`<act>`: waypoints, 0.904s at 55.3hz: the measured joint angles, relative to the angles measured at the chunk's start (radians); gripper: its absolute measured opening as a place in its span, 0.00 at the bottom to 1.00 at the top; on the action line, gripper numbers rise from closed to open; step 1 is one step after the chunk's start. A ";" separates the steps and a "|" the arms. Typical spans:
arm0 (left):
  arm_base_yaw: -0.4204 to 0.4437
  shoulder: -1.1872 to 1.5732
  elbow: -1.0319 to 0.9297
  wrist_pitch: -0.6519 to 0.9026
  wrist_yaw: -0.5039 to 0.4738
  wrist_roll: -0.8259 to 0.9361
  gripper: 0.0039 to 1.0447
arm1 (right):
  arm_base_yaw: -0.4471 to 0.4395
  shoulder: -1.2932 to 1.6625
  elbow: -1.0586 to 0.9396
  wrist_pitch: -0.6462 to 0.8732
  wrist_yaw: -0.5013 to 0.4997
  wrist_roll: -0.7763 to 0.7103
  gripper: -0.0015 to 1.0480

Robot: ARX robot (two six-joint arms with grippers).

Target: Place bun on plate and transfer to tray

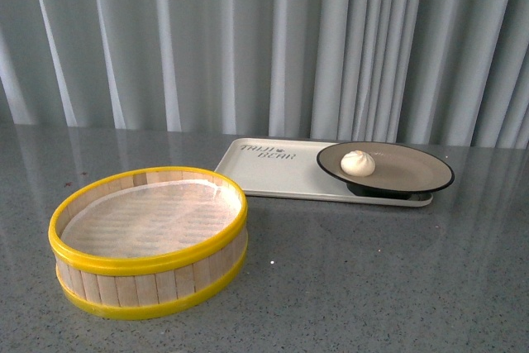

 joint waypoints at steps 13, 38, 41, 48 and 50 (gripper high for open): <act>0.000 0.000 0.000 0.000 0.000 0.000 0.94 | 0.000 -0.075 0.000 -0.074 0.000 0.000 0.02; 0.000 -0.001 0.000 0.000 0.000 0.000 0.94 | 0.000 -0.288 0.001 -0.294 0.000 -0.002 0.02; 0.000 0.000 0.000 0.000 0.000 0.000 0.94 | 0.000 -0.288 0.001 -0.294 0.000 -0.002 0.02; 0.000 0.000 0.000 0.000 0.000 0.000 0.94 | 0.000 -0.288 0.001 -0.294 0.000 -0.003 0.13; 0.000 0.000 0.000 0.000 0.000 0.000 0.94 | 0.000 -0.288 0.001 -0.294 0.000 -0.003 0.18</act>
